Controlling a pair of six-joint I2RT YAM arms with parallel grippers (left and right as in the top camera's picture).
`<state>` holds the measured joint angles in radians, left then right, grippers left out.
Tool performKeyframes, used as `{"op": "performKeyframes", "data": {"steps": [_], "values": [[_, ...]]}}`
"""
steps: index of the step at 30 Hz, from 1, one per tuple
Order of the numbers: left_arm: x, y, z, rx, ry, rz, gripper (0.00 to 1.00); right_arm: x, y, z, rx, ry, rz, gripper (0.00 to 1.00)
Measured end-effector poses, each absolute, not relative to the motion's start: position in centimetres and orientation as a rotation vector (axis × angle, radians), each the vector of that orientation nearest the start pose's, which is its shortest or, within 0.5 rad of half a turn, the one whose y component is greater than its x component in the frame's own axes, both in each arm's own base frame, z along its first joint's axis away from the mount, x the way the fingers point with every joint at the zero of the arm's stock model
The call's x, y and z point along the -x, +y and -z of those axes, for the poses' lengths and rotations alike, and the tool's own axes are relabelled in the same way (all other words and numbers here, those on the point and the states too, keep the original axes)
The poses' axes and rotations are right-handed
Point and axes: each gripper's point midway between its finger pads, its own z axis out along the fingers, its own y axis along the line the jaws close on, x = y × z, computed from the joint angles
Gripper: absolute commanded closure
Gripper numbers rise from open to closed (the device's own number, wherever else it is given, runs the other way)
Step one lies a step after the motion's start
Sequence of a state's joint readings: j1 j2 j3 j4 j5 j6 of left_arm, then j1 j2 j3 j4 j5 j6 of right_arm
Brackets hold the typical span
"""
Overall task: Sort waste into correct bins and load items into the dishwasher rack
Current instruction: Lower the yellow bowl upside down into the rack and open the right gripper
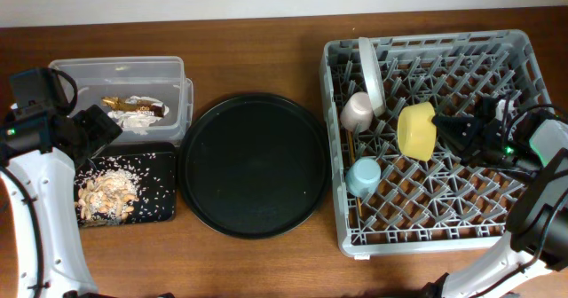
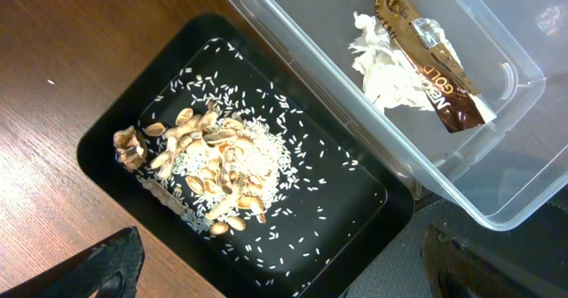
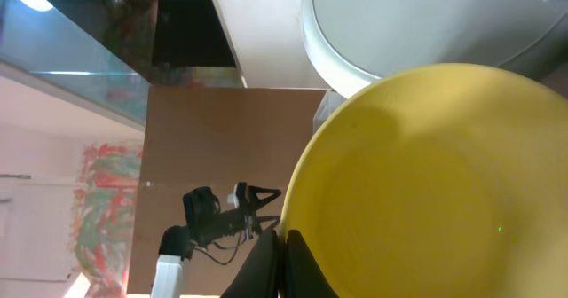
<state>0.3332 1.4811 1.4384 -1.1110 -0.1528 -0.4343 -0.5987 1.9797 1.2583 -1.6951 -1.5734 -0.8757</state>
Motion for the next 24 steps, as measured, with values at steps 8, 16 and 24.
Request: {"op": "performKeyframes", "data": {"steps": [8, 16, 24], "values": [[-31.5, 13.7, -20.3, 1.057, 2.499, -0.178, 0.01, -33.3, -1.9, -20.7, -0.552, 1.895, -1.864, 0.96], [-31.5, 13.7, -20.3, 1.056, 2.499, -0.178, 0.01, -33.1, 1.2, -21.7, -0.314, 1.945, -1.821, 0.96], [-31.5, 13.7, -20.3, 1.057, 2.498, -0.178, 0.01, -33.5, 0.3, -19.1, -0.221, 1.970, -1.730, 0.96]]}}
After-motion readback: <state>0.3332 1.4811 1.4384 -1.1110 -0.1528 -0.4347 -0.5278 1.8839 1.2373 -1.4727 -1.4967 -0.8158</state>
